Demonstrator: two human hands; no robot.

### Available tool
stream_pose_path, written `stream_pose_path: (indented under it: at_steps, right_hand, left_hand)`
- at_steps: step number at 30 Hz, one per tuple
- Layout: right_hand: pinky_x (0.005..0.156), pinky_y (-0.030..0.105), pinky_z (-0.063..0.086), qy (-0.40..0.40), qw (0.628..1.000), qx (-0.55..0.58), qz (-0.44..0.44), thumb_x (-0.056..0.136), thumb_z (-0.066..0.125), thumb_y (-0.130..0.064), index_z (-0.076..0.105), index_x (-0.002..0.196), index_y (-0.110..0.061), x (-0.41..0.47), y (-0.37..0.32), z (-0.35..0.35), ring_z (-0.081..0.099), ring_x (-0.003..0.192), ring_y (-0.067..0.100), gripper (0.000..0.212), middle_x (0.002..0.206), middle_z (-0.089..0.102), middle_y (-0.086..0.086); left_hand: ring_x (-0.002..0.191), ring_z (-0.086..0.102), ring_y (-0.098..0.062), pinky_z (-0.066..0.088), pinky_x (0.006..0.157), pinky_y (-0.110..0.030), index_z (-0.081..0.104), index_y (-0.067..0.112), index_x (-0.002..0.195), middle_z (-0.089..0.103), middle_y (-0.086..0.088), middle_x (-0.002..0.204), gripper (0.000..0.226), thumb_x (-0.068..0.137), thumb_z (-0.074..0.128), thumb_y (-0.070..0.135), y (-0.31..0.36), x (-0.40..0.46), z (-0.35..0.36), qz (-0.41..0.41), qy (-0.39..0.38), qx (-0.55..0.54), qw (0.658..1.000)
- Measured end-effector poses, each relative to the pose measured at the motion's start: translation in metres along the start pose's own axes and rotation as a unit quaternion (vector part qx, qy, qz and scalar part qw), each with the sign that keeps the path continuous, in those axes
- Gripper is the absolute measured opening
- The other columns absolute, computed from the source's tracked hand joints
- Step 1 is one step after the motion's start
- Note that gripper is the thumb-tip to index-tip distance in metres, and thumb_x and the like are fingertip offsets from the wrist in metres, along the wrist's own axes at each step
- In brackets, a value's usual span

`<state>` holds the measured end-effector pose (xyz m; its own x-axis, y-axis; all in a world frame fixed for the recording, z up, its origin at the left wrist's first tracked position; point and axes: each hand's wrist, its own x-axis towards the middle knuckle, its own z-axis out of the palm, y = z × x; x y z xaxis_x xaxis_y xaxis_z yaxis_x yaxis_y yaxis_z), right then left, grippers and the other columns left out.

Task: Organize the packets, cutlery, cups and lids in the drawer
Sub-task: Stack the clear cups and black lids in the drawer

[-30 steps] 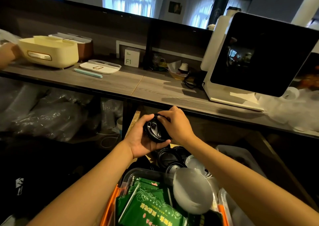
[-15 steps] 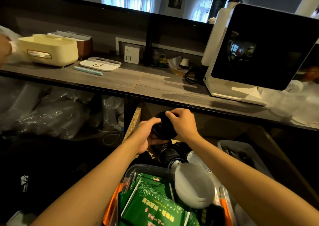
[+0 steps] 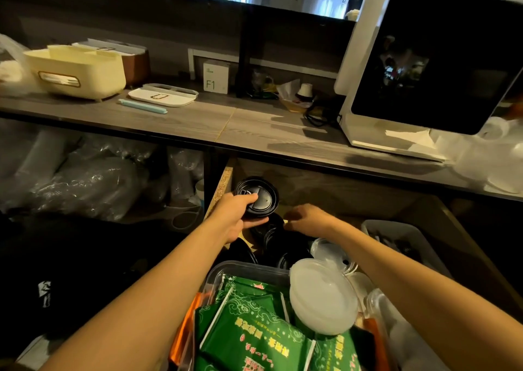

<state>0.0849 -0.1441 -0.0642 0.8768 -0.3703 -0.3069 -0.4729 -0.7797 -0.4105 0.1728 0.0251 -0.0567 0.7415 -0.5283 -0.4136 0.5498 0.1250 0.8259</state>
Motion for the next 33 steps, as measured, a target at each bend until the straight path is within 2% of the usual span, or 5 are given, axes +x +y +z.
stream_pose_path:
  at_steps: [6,11,18,24,33]
  right_hand:
    - [0.074,0.03,0.053,0.017,0.999,-0.029,0.005,0.09,0.068,-0.017,0.07,0.112,-0.009,0.0,0.005,0.013,0.066,0.094,0.023,0.024,0.106,0.069,0.01]
    - [0.052,0.023,0.053,0.126,0.991,0.038,0.014,0.087,0.07,-0.011,0.069,0.095,-0.013,-0.003,0.008,-0.007,0.061,0.062,0.014,0.008,0.082,0.064,0.006]
    - [0.067,0.032,0.058,0.26,0.96,0.105,0.009,0.089,0.065,-0.009,0.075,0.103,-0.01,-0.013,0.013,-0.013,0.066,0.075,0.019,0.017,0.092,0.071,0.007]
    - [0.07,0.025,0.047,0.323,0.934,0.151,0.016,0.089,0.058,-0.007,0.072,0.107,-0.006,-0.025,0.001,-0.038,0.061,0.087,0.018,0.023,0.093,0.065,0.004]
    - [0.069,0.036,0.056,0.314,0.884,0.346,-0.007,0.091,0.057,-0.005,0.07,0.087,-0.01,-0.033,-0.03,-0.056,0.068,0.08,0.022,0.015,0.084,0.07,0.011]
  left_hand:
    - [0.079,0.075,-0.039,0.062,0.057,-0.039,0.034,0.018,0.151,0.041,-0.021,0.15,0.061,0.097,0.059,0.004,-0.002,0.009,-0.004,-0.023,-0.003,-0.004,1.0]
    - [0.111,0.06,-0.035,0.062,0.055,-0.04,0.055,0.018,0.11,0.052,-0.014,0.137,0.019,0.1,0.055,0.002,0.002,-0.003,-0.001,-0.013,-0.005,0.029,0.999]
    - [0.096,0.06,-0.03,0.061,0.07,-0.045,0.052,0.02,0.108,0.048,-0.01,0.129,0.022,0.101,0.051,-0.001,0.005,-0.011,0.002,-0.01,-0.011,0.008,1.0]
    - [0.085,0.062,-0.028,0.063,0.066,-0.042,0.034,0.023,0.153,0.036,-0.011,0.153,0.059,0.102,0.05,0.001,0.002,-0.005,-0.001,-0.003,-0.012,0.017,1.0]
    - [0.114,0.06,-0.038,0.06,0.051,-0.04,0.057,0.02,0.114,0.053,-0.018,0.135,0.013,0.103,0.051,0.016,0.005,-0.007,0.0,-0.019,-0.019,0.007,1.0]
